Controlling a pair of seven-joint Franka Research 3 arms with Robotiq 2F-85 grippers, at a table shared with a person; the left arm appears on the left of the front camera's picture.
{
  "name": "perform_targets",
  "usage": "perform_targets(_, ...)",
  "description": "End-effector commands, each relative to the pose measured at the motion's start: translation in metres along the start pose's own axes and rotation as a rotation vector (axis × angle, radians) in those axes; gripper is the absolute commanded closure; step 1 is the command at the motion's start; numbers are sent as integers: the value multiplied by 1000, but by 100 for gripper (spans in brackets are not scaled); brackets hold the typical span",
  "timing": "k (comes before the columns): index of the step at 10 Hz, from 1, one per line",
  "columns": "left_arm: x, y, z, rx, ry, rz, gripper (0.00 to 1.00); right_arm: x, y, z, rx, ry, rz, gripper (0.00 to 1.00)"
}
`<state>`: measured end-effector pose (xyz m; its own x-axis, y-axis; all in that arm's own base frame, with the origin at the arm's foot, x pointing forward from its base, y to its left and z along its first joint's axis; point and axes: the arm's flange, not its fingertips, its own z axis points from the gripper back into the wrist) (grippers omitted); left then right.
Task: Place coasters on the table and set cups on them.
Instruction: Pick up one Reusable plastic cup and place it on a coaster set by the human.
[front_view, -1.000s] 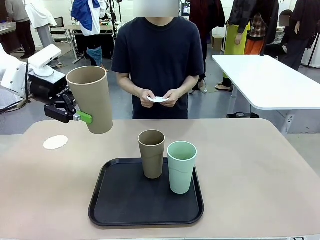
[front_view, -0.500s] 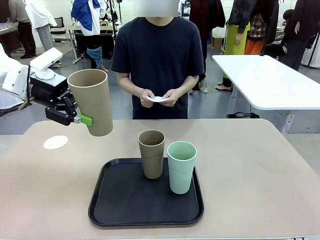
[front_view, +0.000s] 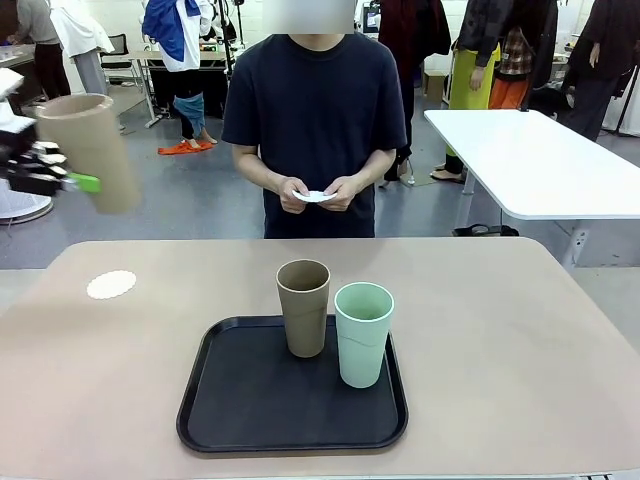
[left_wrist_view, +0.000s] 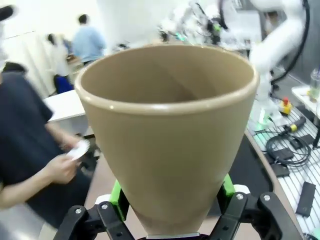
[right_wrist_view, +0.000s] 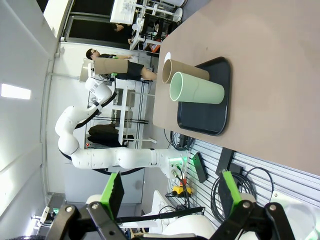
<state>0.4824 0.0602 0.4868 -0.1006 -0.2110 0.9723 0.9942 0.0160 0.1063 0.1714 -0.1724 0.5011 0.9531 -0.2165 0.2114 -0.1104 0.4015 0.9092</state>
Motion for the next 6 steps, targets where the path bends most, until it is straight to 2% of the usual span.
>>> perform_targets(1, -12, 9, 55, 111, -9, 69, 17, 1, 0, 0, 24, -2, 23, 0)
perform_targets(3, -19, 29, 97, 186, 13, 91, 17, 1, 0, 0, 24, -2, 23, 0)
perform_targets(4, -23, 19, 111, 223, -3, 89, 17, 1, 0, 0, 24, -2, 23, 0)
perform_targets(5, -18, 17, 107, 214, 6, 72, 17, 1, 0, 0, 24, -2, 23, 0)
perform_targets(6, -33, 15, 115, 203, 28, 72, 17, 1, 0, 0, 24, -2, 23, 0)
